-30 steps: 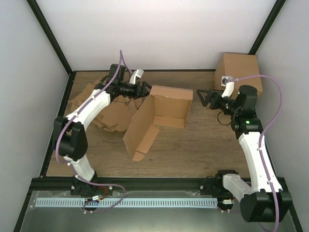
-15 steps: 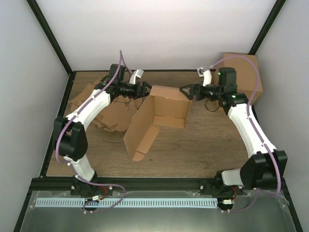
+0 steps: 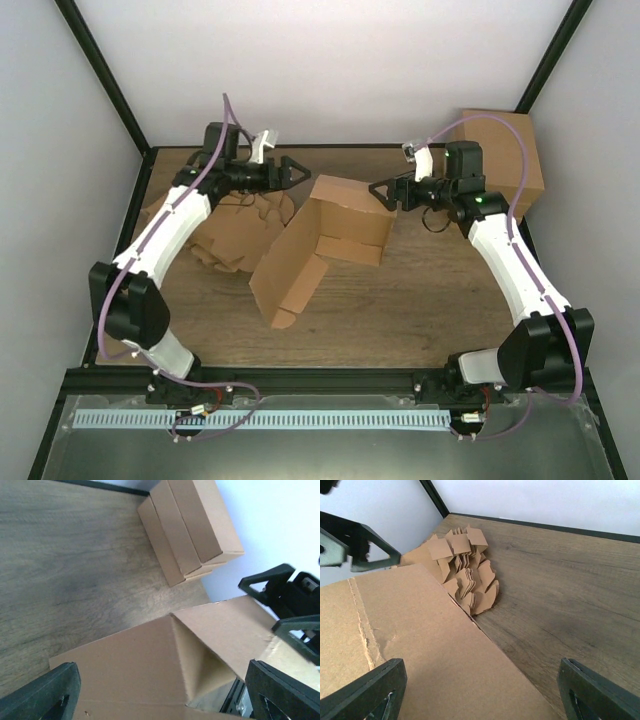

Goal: Fold the paper box

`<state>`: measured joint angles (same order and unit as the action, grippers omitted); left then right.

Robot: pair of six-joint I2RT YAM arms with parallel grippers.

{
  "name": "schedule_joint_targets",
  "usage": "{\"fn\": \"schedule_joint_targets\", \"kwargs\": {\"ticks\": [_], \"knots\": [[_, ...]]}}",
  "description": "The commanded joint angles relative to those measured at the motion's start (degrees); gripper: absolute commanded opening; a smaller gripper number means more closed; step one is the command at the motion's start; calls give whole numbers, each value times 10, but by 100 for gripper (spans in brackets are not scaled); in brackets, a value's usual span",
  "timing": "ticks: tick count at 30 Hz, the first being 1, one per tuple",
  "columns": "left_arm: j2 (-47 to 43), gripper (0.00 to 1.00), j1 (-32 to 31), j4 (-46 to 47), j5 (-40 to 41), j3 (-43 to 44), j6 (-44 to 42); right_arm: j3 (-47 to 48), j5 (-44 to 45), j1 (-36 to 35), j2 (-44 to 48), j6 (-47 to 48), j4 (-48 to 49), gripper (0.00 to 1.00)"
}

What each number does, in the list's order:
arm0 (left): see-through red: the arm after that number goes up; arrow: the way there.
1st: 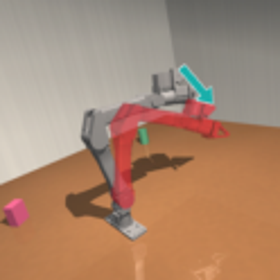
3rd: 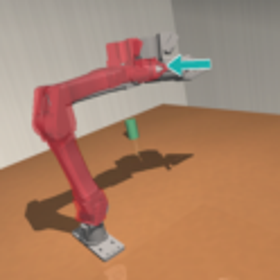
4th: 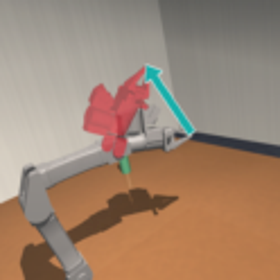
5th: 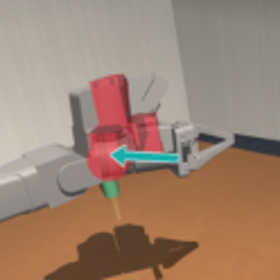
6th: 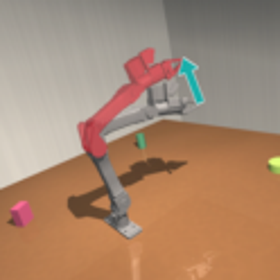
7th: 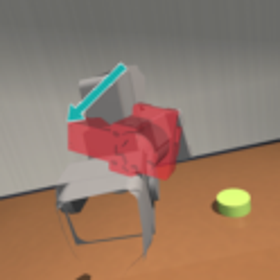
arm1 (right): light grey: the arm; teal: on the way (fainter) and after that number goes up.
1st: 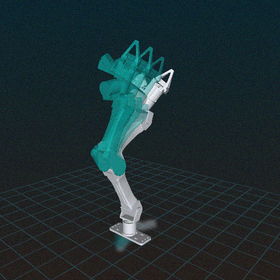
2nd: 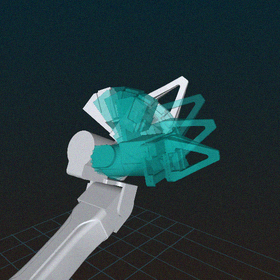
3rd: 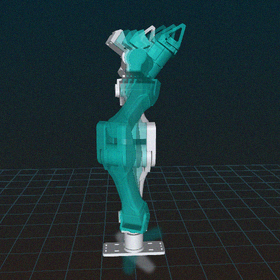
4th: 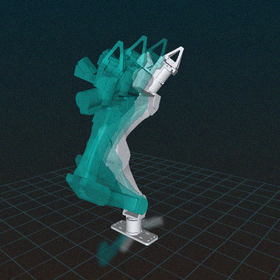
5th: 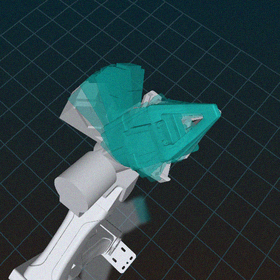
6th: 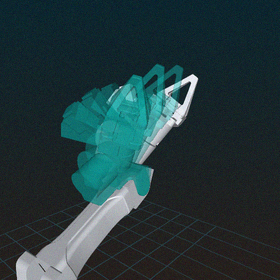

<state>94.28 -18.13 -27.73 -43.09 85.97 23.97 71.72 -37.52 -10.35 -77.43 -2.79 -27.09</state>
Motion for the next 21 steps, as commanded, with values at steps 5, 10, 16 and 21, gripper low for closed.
{"fn": "schedule_joint_targets", "kwargs": {"ticks": [5,10,16,21], "knots": [[-79,100,5,-110,43,45,-102,3,4,-4,-9,0,-4,85],[-132,100,-28,-196,119,58,-189,6,-2,-4,-10,-2,0,85],[-139,100,-162,-287,349,85,-247,13,-6,-4,-13,-1,-3,85],[-124,97,-193,-312,435,95,-245,15,-8,-4,-14,1,-5,85]]}}
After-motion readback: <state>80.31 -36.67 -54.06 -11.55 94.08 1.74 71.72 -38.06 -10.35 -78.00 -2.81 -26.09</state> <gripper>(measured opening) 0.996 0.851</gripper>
